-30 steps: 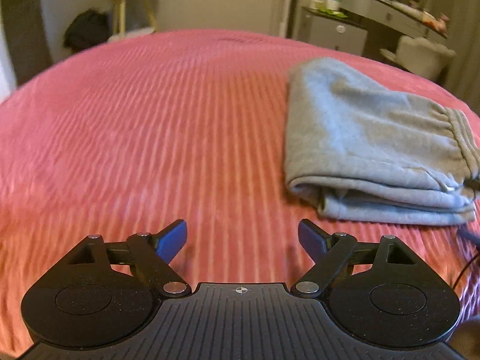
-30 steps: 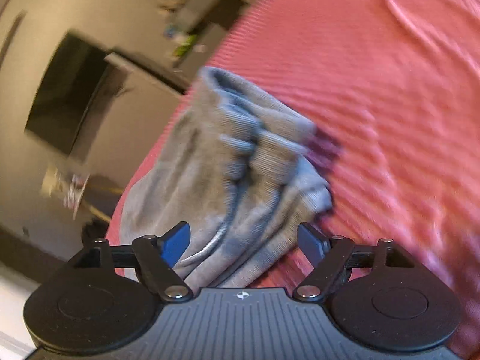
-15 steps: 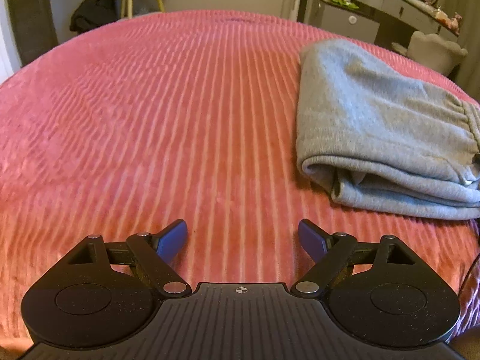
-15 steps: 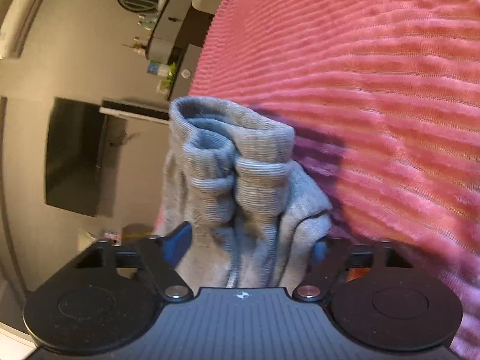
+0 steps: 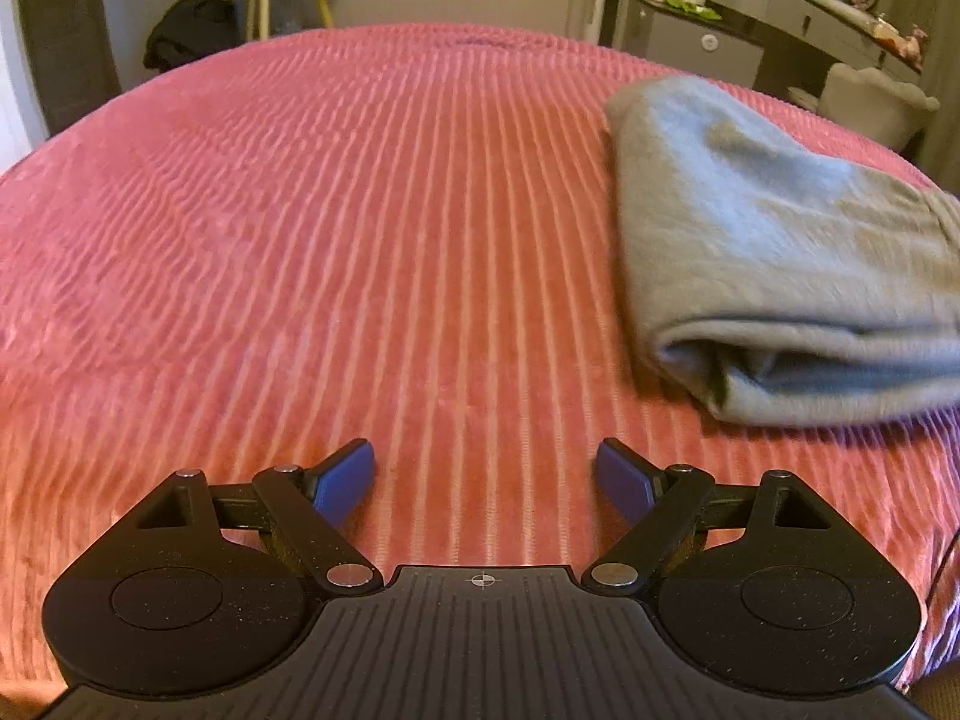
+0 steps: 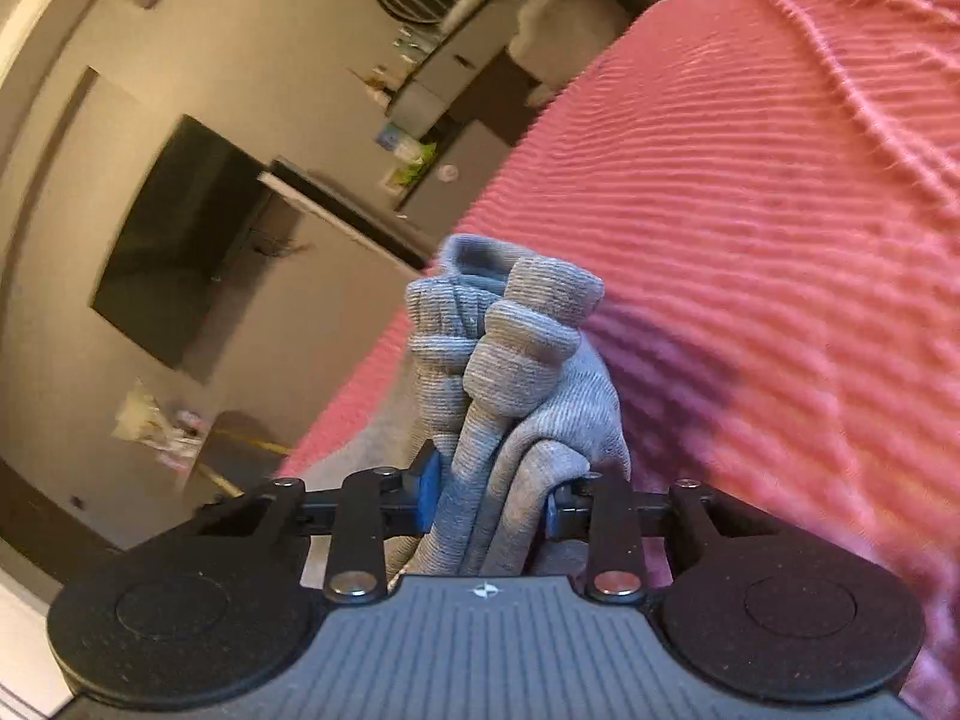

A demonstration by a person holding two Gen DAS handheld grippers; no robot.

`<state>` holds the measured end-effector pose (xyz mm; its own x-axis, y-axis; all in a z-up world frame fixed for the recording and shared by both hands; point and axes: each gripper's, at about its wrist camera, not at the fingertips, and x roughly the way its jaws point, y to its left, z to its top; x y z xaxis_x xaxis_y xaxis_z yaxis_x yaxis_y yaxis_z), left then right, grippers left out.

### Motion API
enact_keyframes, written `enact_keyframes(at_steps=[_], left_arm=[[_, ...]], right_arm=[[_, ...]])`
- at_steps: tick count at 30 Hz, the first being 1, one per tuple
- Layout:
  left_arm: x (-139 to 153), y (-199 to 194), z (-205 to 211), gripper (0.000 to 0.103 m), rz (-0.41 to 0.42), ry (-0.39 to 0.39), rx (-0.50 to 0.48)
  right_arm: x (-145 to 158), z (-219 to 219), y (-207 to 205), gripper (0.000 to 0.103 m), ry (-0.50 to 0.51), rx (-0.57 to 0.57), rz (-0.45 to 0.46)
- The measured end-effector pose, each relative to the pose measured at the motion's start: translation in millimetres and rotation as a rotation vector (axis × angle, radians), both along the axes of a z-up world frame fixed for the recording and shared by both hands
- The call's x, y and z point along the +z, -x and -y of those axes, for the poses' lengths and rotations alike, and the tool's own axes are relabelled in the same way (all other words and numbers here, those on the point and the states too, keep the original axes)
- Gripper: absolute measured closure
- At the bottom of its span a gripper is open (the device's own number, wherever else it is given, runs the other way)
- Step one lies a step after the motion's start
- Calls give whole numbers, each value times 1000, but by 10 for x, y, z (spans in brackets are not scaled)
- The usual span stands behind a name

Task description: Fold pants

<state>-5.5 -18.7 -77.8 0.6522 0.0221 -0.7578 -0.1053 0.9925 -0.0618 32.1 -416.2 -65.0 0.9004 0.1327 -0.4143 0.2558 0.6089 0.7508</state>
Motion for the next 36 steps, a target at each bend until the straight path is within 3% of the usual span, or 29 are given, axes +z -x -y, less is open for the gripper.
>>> enact_keyframes(at_steps=[2,7,8,13,15,17,20,25,30,33,36], left_arm=[[-13,-19,-17,16,-11,-1,12],[23,5,-23,16,-10,33,6],[35,20,-11,16,-4,32,0],[72,111,72,16,-3,11,-23],[89,170,110,16,3,4,-45],[104,240,163,15,4,-14,-61],[116,369,248,14,-7,-41,-85],[278,731,261,14,29,-25,-81],[588,1137,251,13,103,28,-98],[812,1312,259,13,125,69,-105],[1106,1452,248,12,138,132,-102]], right_arm=[[-132,49,-51,65,16,-9,-96],[-68,94,227,43,-45,-61,-89],[-54,100,279,37,-56,-52,-87],[-67,-124,524,26,-81,98,-103],[-61,-236,527,25,-53,163,-146],[-17,-366,511,12,1,250,-172],[103,-602,606,5,162,313,-208],[281,-812,930,5,324,312,-241],[605,-992,1457,4,505,186,-205],[839,-1012,1725,4,537,182,-158],[1220,-989,1868,4,504,236,-71]])
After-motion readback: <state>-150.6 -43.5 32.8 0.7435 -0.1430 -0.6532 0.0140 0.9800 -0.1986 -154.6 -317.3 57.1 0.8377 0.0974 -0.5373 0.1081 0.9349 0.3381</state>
